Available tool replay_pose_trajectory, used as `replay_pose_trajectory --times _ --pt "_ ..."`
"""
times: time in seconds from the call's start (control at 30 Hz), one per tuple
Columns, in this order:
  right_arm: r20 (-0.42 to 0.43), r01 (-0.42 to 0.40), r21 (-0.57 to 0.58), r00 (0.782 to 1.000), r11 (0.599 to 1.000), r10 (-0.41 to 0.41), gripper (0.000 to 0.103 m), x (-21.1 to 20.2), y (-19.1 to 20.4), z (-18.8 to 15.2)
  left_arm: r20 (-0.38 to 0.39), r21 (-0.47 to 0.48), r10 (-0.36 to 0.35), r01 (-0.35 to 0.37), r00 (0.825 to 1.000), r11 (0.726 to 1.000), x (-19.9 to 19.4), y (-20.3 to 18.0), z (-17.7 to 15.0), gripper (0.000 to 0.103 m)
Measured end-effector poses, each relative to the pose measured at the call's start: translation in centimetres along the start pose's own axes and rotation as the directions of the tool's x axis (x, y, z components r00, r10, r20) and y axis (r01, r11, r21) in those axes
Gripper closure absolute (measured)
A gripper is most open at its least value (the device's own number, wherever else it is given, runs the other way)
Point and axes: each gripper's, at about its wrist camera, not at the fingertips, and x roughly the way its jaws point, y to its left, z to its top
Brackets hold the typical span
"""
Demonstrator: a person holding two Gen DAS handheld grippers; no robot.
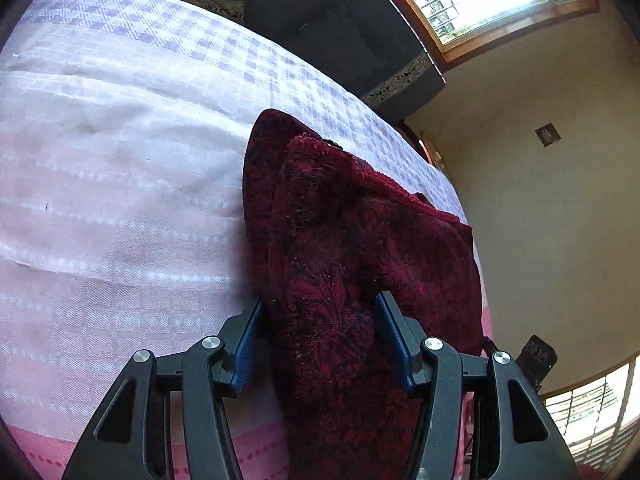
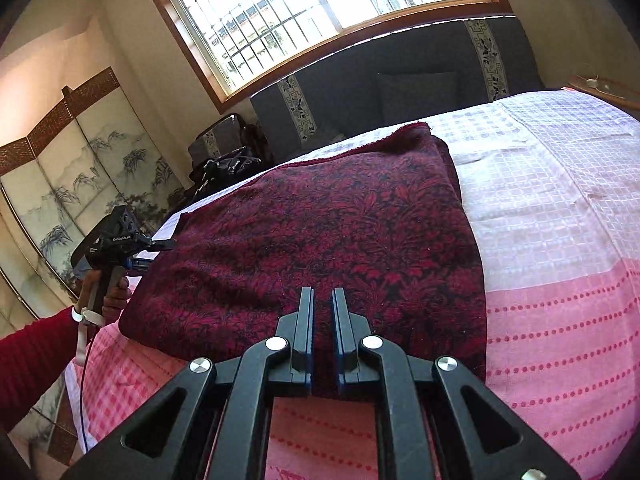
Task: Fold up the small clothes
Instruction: 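Lift the grasped edge with both grippers and fold the sweater over itself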
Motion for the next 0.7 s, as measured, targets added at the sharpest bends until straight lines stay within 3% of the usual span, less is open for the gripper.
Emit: replay_pose_trajectory --times 0.1,0.27,0.37,0.47,0.57,0.7 --pt "0.016 -0.013 0.015 1.000 1.000 0.013 0.092 -0.2 -0.1 -0.2 -0.004 -0.040 -0.071 0.071 0.997 0.997 -0.3 1.2 0.4 0.049" --pt "0.029 -0.063 0.063 0.998 0.996 0.061 0.092 -0.2 -0.1 -0.5 -0.026 0.040 -0.043 0.044 0.999 0.998 1.2 -0.3 0.6 0.050" --pt "0.027 -0.060 0.047 0.998 0.997 0.059 0.092 -0.1 0.5 -0.6 0.012 0.084 0.006 -0.007 1.000 0.996 1.6 -1.4 0.4 0.050" --pt "0.008 -0.048 0.005 0.999 0.999 0.048 0.092 0.0 1.3 -0.3 0.047 0.100 0.098 -0.102 0.994 0.990 1.9 -2.8 -0.2 0.062" --pt "0.013 -0.045 -0.026 0.999 0.999 0.045 0.092 0.0 1.8 0.8 0.087 0.118 0.193 -0.202 0.977 0.972 1.7 -4.7 -0.5 0.076" --pt "-0.007 -0.062 -0.035 0.998 0.997 0.062 0.092 0.8 1.9 2.3 0.091 0.141 0.300 -0.311 0.950 0.940 1.4 -7.6 -0.4 0.080"
